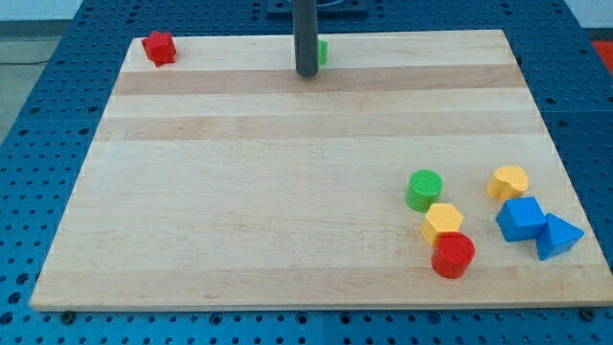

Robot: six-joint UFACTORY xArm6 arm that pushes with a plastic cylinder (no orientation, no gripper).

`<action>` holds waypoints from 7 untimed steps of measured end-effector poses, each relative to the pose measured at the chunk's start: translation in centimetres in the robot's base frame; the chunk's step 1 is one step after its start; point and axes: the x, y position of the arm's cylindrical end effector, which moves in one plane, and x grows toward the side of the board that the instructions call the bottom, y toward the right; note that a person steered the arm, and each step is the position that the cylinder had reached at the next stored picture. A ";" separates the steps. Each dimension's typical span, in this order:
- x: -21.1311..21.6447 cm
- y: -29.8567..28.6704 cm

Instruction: Keep your hand to the left of the yellow hexagon

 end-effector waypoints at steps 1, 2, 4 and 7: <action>-0.5 0.0; -0.9 0.0; 1.6 -0.1; 19.1 0.9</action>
